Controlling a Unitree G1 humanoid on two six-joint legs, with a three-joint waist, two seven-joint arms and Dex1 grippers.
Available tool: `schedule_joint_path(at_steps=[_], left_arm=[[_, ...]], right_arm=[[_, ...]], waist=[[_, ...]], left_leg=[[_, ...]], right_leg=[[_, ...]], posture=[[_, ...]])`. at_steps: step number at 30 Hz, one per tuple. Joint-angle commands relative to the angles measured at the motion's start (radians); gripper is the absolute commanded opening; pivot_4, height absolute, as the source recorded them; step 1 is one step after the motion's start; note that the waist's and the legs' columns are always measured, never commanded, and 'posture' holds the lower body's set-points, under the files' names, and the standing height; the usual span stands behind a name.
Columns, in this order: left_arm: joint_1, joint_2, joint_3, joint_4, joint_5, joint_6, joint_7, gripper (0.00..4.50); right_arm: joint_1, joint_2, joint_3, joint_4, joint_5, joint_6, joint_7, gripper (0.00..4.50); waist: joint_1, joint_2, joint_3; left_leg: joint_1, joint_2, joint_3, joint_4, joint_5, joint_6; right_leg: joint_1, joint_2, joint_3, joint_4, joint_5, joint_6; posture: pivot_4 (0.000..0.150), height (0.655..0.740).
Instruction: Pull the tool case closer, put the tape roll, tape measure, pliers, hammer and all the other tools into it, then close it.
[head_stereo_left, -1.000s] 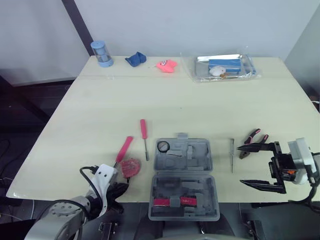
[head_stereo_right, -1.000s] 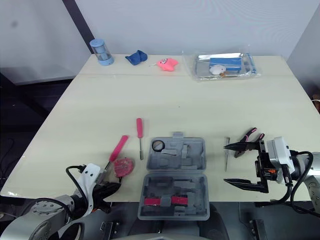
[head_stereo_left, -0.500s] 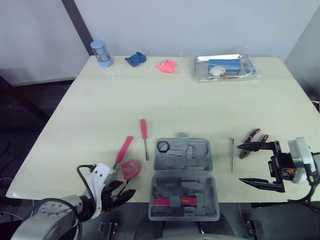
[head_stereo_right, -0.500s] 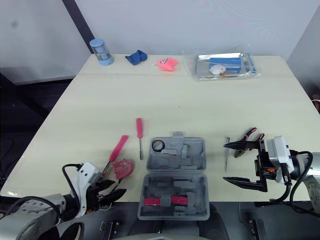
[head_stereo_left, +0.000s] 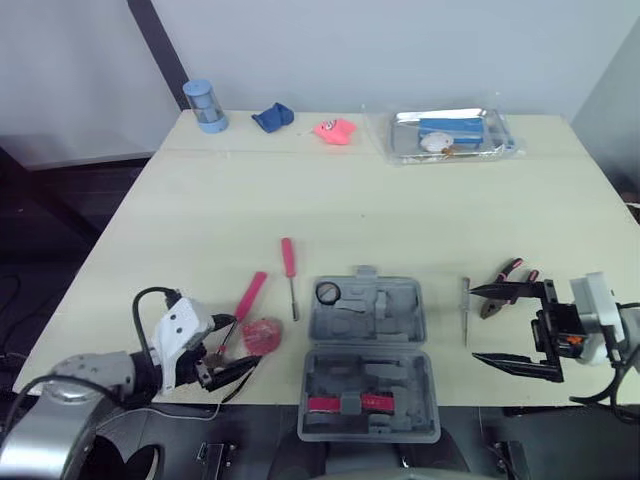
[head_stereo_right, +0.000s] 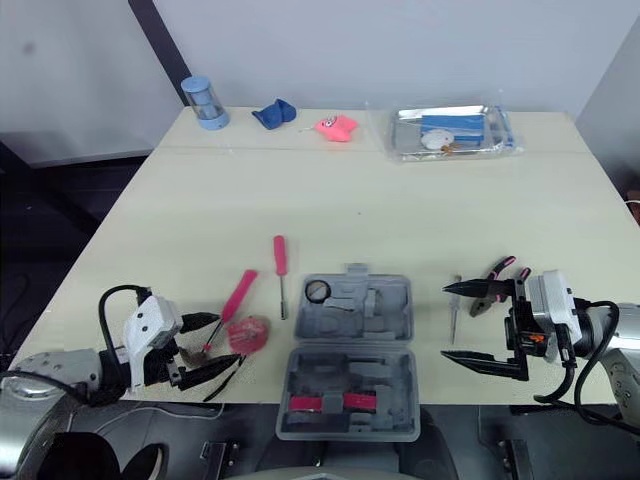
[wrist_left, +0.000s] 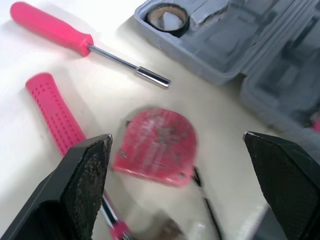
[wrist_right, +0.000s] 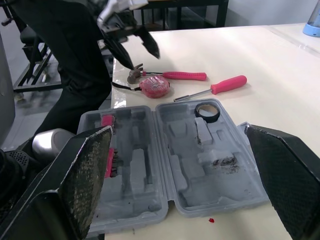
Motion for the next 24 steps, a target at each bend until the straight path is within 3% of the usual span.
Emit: schedule_joint_path(at_steps=[1,8,24], left_arm=[[-0.031,0.016,-0.023,0.075,0.028,-0.071,-0.042,4.48],[-0.151,0.007,-0.13,0.277,0.092,-0.192,-0.112,4.48],[-0.21,-0.038,-0.222,0.356,0.126,-0.222,-0.116,4.48]], right_arm=[[-0.002,-0.004,-0.018,-0.034,0.013,-0.007,-0.006,4.5],[-0.008,-0.014,-0.028,-0.035,0.016,-0.004,-0.01,4.5],[-0.011,-0.017,-0.03,-0.052,0.027,0.002,-0.012,4.5]], waist=[[-0.002,0.0,0.0],[-0.001,0.0,0.001],[-0.002,-0.001,0.001]], left_leg=[[0.0,0.0,0.0,0.0,0.0,0.0],[0.0,0.0,0.0,0.0,0.0,0.0],[0.0,0.0,-0.001,0.0,0.0,0.0]], right_leg=[[0.0,0.0,0.0,0.0,0.0,0.0],[0.0,0.0,0.0,0.0,0.0,0.0],[0.0,0.0,-0.001,0.002,0.0,0.0]], posture=[[0.15,0.74],[0.15,0.74],[0.15,0.74]])
